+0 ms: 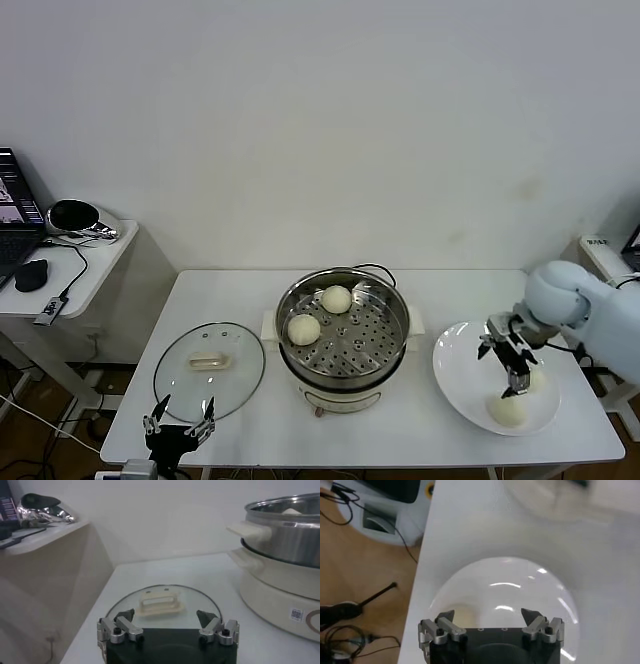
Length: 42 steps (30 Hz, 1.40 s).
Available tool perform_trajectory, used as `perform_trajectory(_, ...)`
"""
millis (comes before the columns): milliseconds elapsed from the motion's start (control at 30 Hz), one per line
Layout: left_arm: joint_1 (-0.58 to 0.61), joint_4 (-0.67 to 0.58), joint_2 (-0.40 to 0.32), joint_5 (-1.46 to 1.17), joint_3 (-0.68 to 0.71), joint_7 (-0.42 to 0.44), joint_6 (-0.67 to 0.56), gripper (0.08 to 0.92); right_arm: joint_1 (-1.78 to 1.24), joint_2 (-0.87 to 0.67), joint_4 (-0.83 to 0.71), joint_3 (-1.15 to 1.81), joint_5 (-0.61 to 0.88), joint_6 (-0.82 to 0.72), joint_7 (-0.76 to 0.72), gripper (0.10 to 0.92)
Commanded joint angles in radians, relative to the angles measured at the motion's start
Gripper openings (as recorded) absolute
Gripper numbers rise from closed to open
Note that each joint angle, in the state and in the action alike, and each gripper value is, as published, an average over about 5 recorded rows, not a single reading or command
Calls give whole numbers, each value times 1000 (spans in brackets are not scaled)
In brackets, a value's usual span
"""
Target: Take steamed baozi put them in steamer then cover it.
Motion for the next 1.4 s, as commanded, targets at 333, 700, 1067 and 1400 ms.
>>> perform_trajectory(333,1,3,-4,12,7,2,1,823,-209,-14,-57,157,-107,28,14,823)
perform_trajectory(700,1,6,-2,6,7,3,3,823,-268,15,-109,204,-127,22,32,823)
perform_trajectory(1067,-3,13,-5,5,12,3,3,823,-289,21,-124,218,-112,14,44,818)
perform_trajectory(1400,-10,14,-5,8,16,3,4,823,-299,22,-145,226,-98,8,48,691)
